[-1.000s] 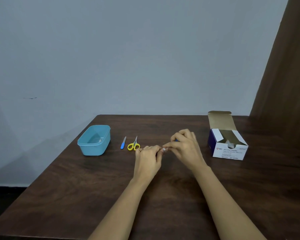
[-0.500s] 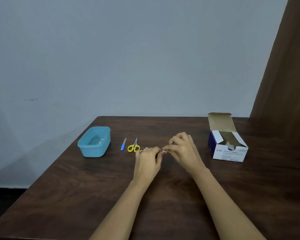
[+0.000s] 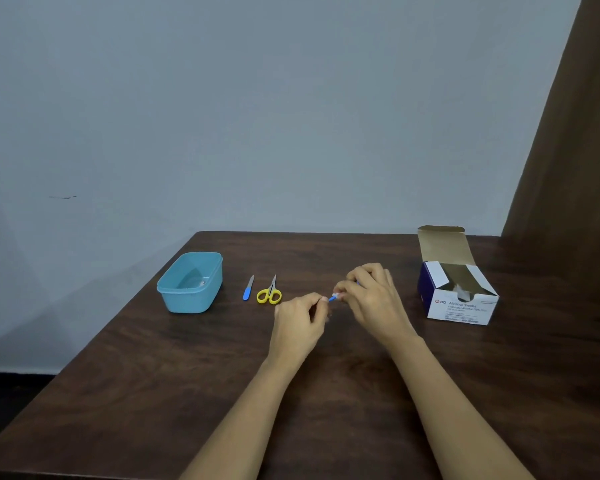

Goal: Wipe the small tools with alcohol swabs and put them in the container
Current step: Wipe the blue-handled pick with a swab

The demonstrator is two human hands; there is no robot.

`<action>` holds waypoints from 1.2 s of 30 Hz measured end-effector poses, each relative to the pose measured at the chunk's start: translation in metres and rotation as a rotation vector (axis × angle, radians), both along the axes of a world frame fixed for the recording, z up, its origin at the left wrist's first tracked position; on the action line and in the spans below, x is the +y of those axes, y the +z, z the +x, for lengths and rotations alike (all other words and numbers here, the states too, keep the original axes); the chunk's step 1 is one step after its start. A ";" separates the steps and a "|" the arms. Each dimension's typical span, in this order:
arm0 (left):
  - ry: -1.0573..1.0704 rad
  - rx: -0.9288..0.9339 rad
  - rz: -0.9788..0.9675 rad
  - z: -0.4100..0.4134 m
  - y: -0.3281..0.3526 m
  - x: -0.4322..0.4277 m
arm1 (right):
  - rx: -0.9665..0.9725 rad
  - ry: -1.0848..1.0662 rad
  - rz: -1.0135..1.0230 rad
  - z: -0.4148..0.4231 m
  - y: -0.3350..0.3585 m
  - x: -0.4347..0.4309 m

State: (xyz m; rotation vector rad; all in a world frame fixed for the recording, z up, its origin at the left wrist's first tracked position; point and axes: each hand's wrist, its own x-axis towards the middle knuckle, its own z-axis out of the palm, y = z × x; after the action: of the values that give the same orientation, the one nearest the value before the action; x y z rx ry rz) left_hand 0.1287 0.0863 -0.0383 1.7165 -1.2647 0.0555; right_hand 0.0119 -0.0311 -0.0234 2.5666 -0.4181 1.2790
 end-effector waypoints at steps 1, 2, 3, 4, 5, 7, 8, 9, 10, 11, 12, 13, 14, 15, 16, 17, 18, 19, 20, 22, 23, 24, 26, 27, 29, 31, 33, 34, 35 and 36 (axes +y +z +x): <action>-0.002 -0.016 -0.021 0.001 -0.001 -0.001 | -0.008 0.014 0.002 0.001 0.000 0.001; -0.005 -0.038 -0.034 0.002 -0.002 -0.002 | -0.009 0.035 -0.005 0.001 0.000 0.001; -0.003 -0.064 -0.038 0.003 -0.004 -0.002 | -0.008 0.059 -0.016 0.002 -0.001 0.002; 0.000 -0.088 -0.037 0.004 -0.005 -0.002 | -0.004 0.075 -0.020 0.004 -0.002 0.004; 0.003 -0.101 -0.036 0.005 -0.007 -0.002 | 0.000 0.089 -0.024 0.006 -0.003 0.006; 0.000 -0.101 -0.043 0.007 -0.008 -0.003 | 0.006 0.086 -0.036 0.009 -0.003 0.007; -0.006 -0.087 -0.045 0.007 -0.007 -0.002 | 0.011 0.073 -0.039 0.009 -0.002 0.007; -0.014 -0.051 -0.043 0.005 -0.004 -0.002 | -0.002 0.063 -0.032 0.009 -0.003 0.006; -0.021 0.014 -0.038 0.003 -0.001 -0.002 | -0.022 0.064 0.006 0.008 -0.003 0.006; -0.024 0.103 -0.035 0.001 0.002 -0.001 | -0.058 0.075 0.064 0.008 -0.004 0.005; -0.021 0.214 -0.036 -0.001 0.006 -0.001 | -0.104 0.095 0.152 0.006 -0.004 0.006; -0.013 0.340 -0.039 -0.002 0.010 -0.001 | -0.159 0.121 0.266 0.006 -0.004 0.008; -0.002 0.474 -0.037 -0.003 0.013 0.000 | -0.220 0.150 0.399 0.005 -0.003 0.011; 0.007 0.609 -0.023 -0.002 0.016 0.001 | -0.287 0.187 0.541 0.005 -0.001 0.013; 0.004 0.743 0.002 -0.002 0.020 0.002 | -0.358 0.228 0.683 0.005 0.002 0.016; -0.019 0.865 0.035 -0.001 0.022 0.003 | -0.443 0.285 0.828 0.006 0.004 0.019; -0.052 0.966 0.071 0.000 0.023 0.003 | -0.540 0.363 0.980 0.007 0.006 0.021; -0.083 1.043 0.100 0.000 0.024 0.002 | -0.649 0.454 1.133 0.008 0.008 0.022; -0.112 1.103 0.118 -0.001 0.024 0.002 | -0.757 0.534 1.265 0.009 0.010 0.024; -0.159 1.190 0.131 -0.003 0.024 0.001 | -0.918 0.628 1.454 0.011 0.013 0.025; -0.181 1.220 0.132 -0.004 0.025 0.002 | -0.968 0.652 1.521 0.011 0.014 0.025; -0.203 1.244 0.129 -0.006 0.025 0.002 | -1.002 0.673 1.580 0.012 0.015 0.026; -0.239 1.294 0.107 -0.008 0.025 0.002 | -1.020 0.713 1.660 0.014 0.014 0.027; -0.252 1.324 0.093 -0.009 0.024 0.002 | -1.004 0.731 1.678 0.015 0.014 0.028; -0.269 1.385 0.069 -0.009 0.024 0.001 | -0.947 0.760 1.675 0.019 0.011 0.030; -0.272 1.443 0.047 -0.010 0.025 0.000 | -0.886 0.791 1.660 0.022 0.007 0.031; -0.263 1.492 0.029 -0.009 0.025 -0.001 | -0.836 0.816 1.636 0.024 0.003 0.032; -0.258 1.513 0.021 -0.009 0.025 -0.001 | -0.815 0.825 1.621 0.024 0.001 0.032; -0.254 1.534 0.012 -0.008 0.025 -0.001 | -0.800 0.835 1.609 0.024 0.000 0.032; -0.252 1.557 0.002 -0.007 0.025 -0.001 | -0.785 0.840 1.598 0.025 -0.002 0.032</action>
State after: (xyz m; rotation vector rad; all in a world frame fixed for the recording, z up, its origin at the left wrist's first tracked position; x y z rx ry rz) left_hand 0.1215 0.0853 -0.0137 1.0094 -0.2392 -1.1835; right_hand 0.0367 0.0006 -0.0254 3.3166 -0.7219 3.3646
